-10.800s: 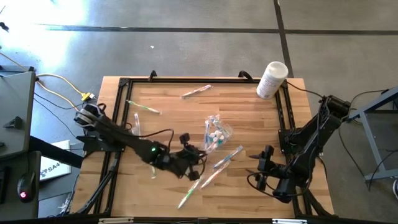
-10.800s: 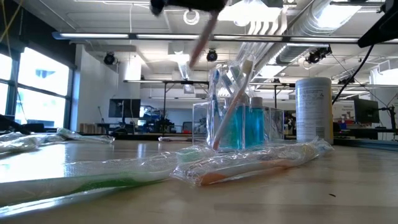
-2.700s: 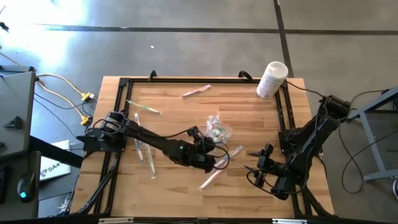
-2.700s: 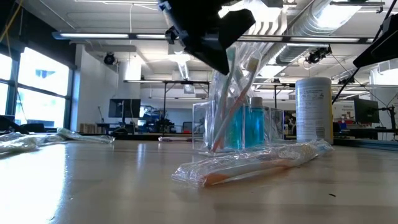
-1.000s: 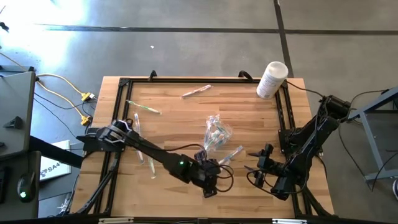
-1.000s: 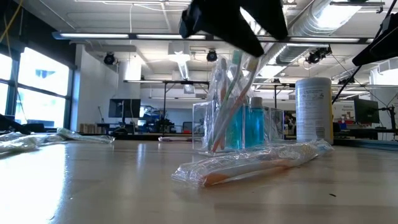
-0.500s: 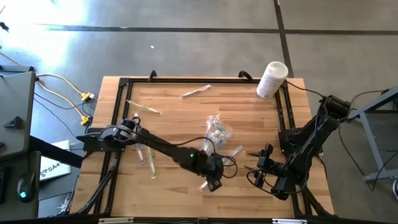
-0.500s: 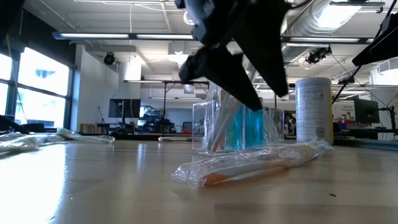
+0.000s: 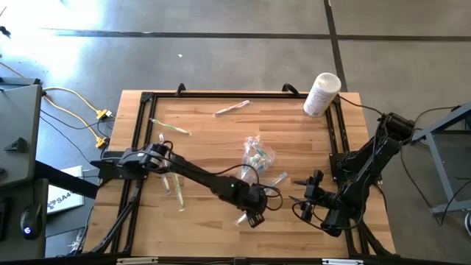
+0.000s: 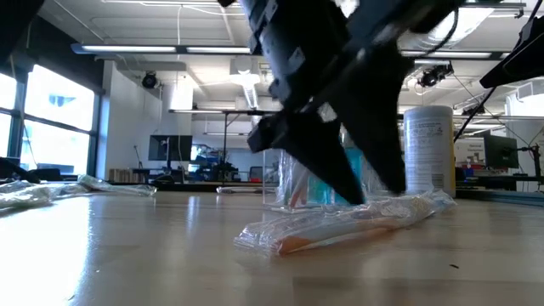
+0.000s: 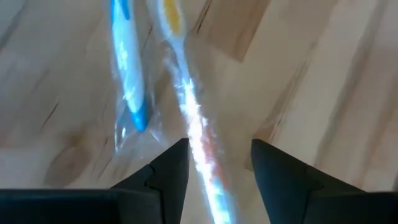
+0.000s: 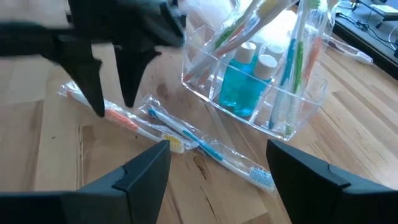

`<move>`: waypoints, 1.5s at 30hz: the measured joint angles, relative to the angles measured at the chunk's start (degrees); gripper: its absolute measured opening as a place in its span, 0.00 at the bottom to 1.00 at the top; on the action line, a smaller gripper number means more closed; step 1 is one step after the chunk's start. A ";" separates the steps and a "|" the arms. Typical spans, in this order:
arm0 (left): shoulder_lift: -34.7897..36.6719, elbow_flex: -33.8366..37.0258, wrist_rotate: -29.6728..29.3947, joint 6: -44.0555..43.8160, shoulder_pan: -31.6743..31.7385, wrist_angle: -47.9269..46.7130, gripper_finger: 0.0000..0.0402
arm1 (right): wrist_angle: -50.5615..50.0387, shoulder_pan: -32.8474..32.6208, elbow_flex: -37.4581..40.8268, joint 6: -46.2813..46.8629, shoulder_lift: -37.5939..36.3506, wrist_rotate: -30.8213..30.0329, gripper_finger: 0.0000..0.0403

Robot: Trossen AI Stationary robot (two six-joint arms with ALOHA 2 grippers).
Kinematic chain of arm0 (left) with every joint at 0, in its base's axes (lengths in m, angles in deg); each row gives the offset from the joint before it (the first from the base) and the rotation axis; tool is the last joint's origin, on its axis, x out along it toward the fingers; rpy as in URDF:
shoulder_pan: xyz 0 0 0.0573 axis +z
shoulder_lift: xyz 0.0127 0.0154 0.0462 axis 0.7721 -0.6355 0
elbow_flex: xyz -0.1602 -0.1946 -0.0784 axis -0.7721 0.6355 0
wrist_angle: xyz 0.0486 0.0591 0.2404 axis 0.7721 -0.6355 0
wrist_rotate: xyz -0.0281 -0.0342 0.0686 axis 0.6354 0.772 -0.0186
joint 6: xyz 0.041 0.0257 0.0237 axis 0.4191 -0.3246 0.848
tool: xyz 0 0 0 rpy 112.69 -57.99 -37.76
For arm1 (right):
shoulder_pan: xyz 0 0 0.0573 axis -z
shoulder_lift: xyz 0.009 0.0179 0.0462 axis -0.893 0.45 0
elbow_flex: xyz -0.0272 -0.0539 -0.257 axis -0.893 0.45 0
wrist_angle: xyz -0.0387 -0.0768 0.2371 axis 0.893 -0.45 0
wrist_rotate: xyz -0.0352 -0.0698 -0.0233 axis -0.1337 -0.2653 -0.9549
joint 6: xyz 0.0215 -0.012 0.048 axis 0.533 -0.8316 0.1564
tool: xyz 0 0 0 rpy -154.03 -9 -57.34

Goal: Pick & Place toothbrushing station
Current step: Put the orange toothbrush into the transparent organizer

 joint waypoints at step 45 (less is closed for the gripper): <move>0.28 -29.65 -24.36 17.09 -8.42 -20.30 0.00 | 2.08 -0.04 0.00 -0.12 0.00 1.07 0.64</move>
